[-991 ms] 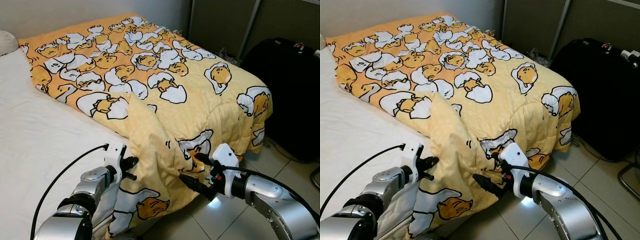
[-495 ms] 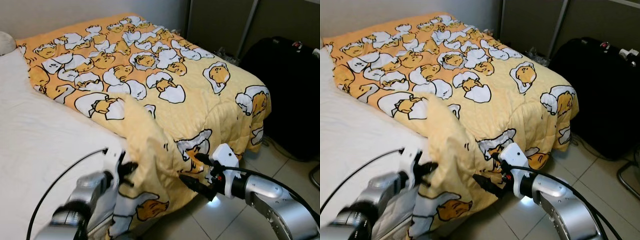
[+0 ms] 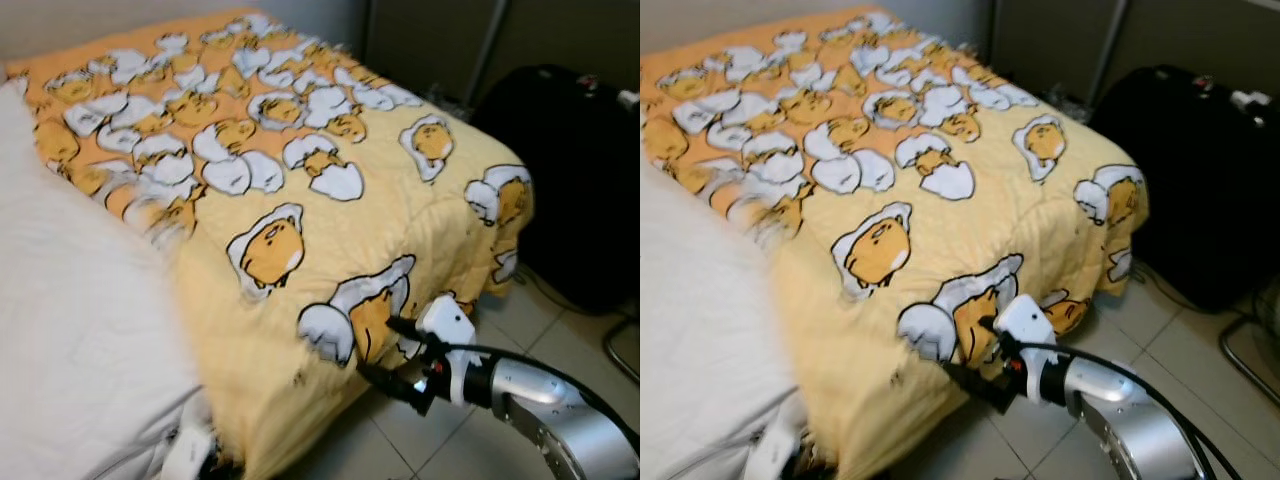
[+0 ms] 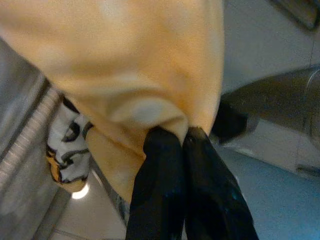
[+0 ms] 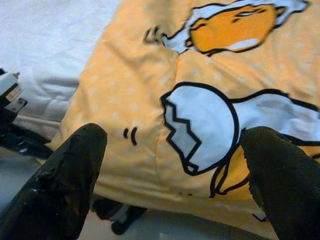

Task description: Clean up the room

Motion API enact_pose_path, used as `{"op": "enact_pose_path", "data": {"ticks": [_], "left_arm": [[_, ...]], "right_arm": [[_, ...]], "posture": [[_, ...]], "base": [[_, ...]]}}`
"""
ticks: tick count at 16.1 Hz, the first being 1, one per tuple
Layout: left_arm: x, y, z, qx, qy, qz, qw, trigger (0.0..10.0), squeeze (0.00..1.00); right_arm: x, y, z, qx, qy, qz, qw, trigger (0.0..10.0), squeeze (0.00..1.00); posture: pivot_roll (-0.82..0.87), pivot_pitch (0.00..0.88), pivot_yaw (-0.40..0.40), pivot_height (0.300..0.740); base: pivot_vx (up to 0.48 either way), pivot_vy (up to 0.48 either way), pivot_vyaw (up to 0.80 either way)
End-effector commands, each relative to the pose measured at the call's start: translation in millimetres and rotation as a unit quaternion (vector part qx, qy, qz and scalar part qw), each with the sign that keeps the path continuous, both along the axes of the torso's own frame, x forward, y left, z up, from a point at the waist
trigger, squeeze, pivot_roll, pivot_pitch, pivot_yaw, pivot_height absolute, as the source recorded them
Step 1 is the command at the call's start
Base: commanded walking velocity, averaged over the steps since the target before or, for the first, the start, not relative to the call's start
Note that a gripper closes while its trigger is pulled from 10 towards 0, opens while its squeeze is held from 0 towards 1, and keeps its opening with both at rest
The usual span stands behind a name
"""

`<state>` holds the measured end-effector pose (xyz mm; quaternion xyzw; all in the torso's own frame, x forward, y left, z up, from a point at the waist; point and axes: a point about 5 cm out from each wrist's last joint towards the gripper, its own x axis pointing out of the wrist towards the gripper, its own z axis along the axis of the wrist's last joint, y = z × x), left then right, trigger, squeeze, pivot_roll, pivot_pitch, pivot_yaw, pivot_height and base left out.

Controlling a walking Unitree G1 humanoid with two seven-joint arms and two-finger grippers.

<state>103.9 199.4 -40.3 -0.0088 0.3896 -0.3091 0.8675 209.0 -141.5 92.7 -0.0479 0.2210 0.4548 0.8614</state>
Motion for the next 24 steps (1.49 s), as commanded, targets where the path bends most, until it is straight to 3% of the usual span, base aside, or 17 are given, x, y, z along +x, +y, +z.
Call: {"op": "enact_pose_path", "data": {"ticks": [1,2,4,5,6,7,8,13,15,16,17,18,19,20,22,24], "left_arm": [[-7.3,-1.1,3.2,0.008,0.007,-0.016,1.0,0.0,0.0],[-20.4,0.5,2.8,0.009,0.025,-0.012,1.0,0.0,0.0],[-25.4,1.0,3.8,0.019,0.033,-0.005,0.999,0.0,0.0],[-21.7,3.3,2.0,0.04,0.026,0.007,0.999,10.0,0.0],[-11.5,7.6,1.7,0.059,0.015,0.041,0.997,10.0,0.0],[0.3,11.8,4.2,0.067,-0.002,0.064,0.996,10.0,0.68],[5.5,13.4,5.7,0.067,-0.01,0.072,0.995,10.0,1.0],[15.7,19.5,8.2,0.094,-0.029,0.076,0.992,10.0,1.0],[36.7,30.2,9.8,0.12,-0.069,0.113,0.984,10.0,1.0],[63.4,36.7,25.0,0.112,-0.129,0.158,0.973,10.0,1.0],[72.1,38.7,31.7,0.106,-0.151,0.174,0.967,10.0,1.0],[72.1,38.7,31.7,0.106,-0.151,0.174,0.967,10.0,1.0],[88.7,44.5,46.6,0.097,-0.188,0.21,0.955,10.0,1.0],[97.2,47.4,53.6,0.093,-0.2,0.223,0.949,10.0,1.0],[104.6,46.2,59.9,0.099,-0.218,0.212,0.947,10.0,1.0],[117.2,39.6,84.8,0.089,-0.283,0.223,0.929,10.0,1.0]], "right_arm": [[-2.9,2.4,1.8,0.003,0.004,0.012,1.0,10.0,0.0],[-3.2,3.4,1.4,0.001,0.005,0.018,1.0,10.0,0.0],[-2.8,4.4,1.5,0.001,0.005,0.02,1.0,10.0,0.0],[-2.0,4.5,1.6,0.001,0.005,0.022,1.0,10.0,0.0],[-0.6,4.5,1.8,-0.001,0.003,0.028,1.0,10.0,0.0],[1.0,4.5,1.8,-0.002,0.002,0.032,0.999,10.0,0.0],[2.5,4.4,1.8,-0.002,0.001,0.034,0.999,10.0,0.0],[10.3,6.9,2.5,-0.002,-0.01,0.032,0.999,10.0,0.0],[13.2,8.3,3.0,0.0,-0.014,0.03,0.999,10.0,0.0],[15.9,9.3,2.9,0.002,-0.021,0.025,0.999,10.0,0.0],[16.9,9.6,3.0,0.004,-0.023,0.022,0.999,10.0,0.0],[16.9,9.6,3.0,0.004,-0.023,0.022,0.999,10.0,0.0],[20.4,10.7,3.3,0.008,-0.031,0.011,0.999,10.0,0.0],[22.7,11.9,3.2,0.011,-0.038,0.003,0.999,10.0,0.0],[25.0,13.2,4.2,0.024,-0.042,-0.019,0.999,10.0,0.0],[30.0,12.1,5.1,0.04,-0.058,-0.078,0.994,10.0,0.0]], "posture": [[-0.04,0.089,0.018,0.74],[-0.04,0.088,0.009,0.74],[-0.04,0.087,0.008,0.74],[-0.04,0.085,0.0,0.74],[-0.03,0.084,-0.005,0.74],[-0.03,0.066,-0.011,0.74],[-0.02,0.057,-0.01,0.74],[-0.02,0.018,-0.001,0.74],[-0.02,0.0,0.004,0.74],[-0.02,0.0,0.012,0.74],[-0.02,0.0,0.013,0.74],[-0.02,0.0,0.013,0.74],[-0.03,0.0,0.035,0.74],[-0.03,0.0,0.042,0.74],[-0.03,0.0,0.055,0.74],[-0.02,0.0,0.067,0.74]], "base": [[0.0,0.0,0.0],[0.0,0.0,0.0],[0.0,0.0,0.0],[0.0,0.0,0.0],[0.0,0.0,0.0],[0.0,0.0,0.0],[0.0,0.0,0.0],[0.0,0.0,0.0],[0.0,0.0,0.0],[0.0,0.0,0.0],[0.0,0.0,0.0],[0.0,0.0,0.0],[0.0,0.0,0.0],[0.0,0.0,0.0],[0.0,0.0,0.0],[0.0,0.0,0.0]]}}
